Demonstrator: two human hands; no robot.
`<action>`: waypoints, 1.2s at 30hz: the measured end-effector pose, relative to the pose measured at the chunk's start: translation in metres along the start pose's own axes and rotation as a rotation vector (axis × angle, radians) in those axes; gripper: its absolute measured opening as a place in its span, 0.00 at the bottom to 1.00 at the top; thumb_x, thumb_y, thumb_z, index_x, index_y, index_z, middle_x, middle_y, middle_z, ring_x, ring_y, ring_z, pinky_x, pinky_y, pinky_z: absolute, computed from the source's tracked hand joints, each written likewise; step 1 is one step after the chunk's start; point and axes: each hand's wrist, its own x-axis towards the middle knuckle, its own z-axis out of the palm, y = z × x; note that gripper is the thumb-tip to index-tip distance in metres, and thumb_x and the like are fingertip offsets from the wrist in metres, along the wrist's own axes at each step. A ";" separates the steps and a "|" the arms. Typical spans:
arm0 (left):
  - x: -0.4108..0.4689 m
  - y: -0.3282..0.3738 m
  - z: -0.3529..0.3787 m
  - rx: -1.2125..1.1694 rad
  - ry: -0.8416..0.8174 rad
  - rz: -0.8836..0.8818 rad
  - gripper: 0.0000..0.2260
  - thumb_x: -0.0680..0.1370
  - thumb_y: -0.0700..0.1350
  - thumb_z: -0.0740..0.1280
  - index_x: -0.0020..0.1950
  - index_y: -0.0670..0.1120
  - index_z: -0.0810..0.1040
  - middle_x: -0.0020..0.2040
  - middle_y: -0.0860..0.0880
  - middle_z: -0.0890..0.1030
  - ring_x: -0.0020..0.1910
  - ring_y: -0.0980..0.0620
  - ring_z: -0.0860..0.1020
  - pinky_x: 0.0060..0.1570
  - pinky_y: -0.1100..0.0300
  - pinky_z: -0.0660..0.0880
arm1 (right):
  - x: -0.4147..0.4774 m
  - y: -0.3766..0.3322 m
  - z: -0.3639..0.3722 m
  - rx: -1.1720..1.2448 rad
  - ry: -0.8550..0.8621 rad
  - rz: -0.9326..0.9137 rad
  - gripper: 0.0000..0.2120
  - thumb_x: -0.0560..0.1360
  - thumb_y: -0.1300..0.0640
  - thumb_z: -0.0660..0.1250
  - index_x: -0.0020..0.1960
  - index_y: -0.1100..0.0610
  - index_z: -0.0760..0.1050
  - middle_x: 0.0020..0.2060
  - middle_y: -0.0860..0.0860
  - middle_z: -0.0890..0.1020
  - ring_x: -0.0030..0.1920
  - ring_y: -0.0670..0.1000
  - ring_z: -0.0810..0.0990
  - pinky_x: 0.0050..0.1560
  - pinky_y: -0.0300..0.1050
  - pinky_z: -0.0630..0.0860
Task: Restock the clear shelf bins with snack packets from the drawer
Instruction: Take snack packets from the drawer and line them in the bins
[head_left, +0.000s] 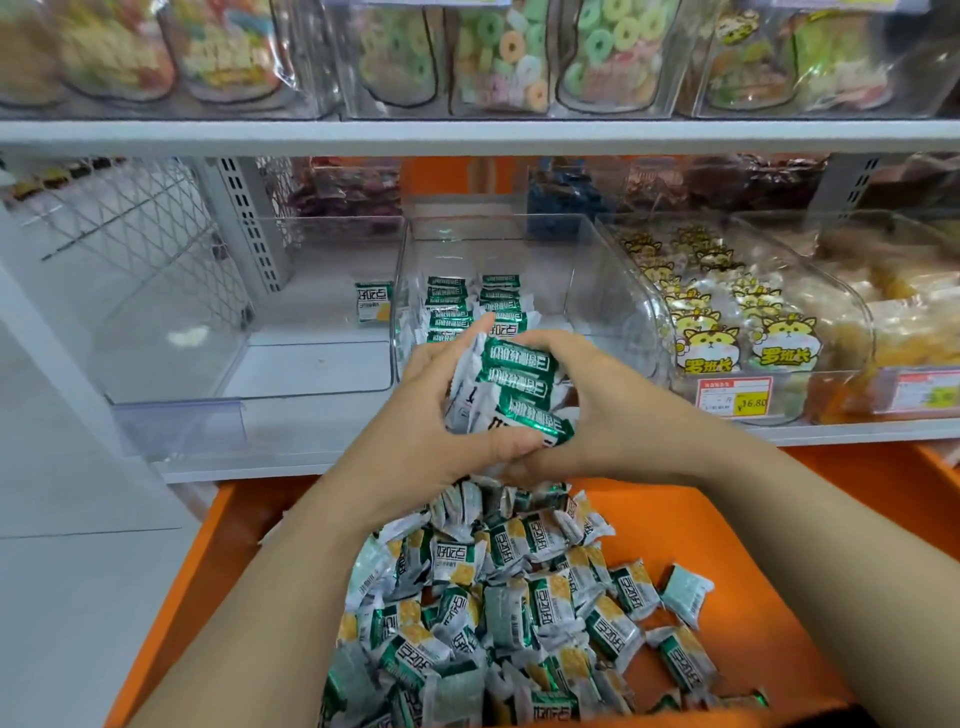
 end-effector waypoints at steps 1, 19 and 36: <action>0.003 -0.001 -0.002 0.065 0.030 0.022 0.42 0.61 0.58 0.76 0.72 0.64 0.61 0.64 0.58 0.69 0.59 0.63 0.75 0.57 0.65 0.76 | 0.007 -0.001 -0.001 -0.023 0.014 -0.003 0.41 0.61 0.51 0.79 0.68 0.46 0.61 0.58 0.45 0.70 0.54 0.41 0.72 0.50 0.30 0.71; 0.022 -0.049 -0.039 0.536 0.441 -0.038 0.15 0.78 0.46 0.66 0.65 0.52 0.75 0.63 0.52 0.72 0.57 0.50 0.75 0.61 0.48 0.71 | 0.130 0.086 -0.010 -0.698 -0.056 0.349 0.39 0.61 0.50 0.78 0.66 0.57 0.63 0.60 0.56 0.70 0.59 0.58 0.72 0.59 0.54 0.72; 0.025 -0.056 -0.037 0.555 0.440 -0.013 0.16 0.78 0.44 0.66 0.65 0.54 0.74 0.62 0.54 0.73 0.56 0.53 0.76 0.64 0.44 0.69 | 0.149 0.100 0.008 -0.411 -0.187 0.400 0.52 0.68 0.50 0.76 0.78 0.50 0.44 0.71 0.62 0.63 0.71 0.60 0.62 0.68 0.50 0.63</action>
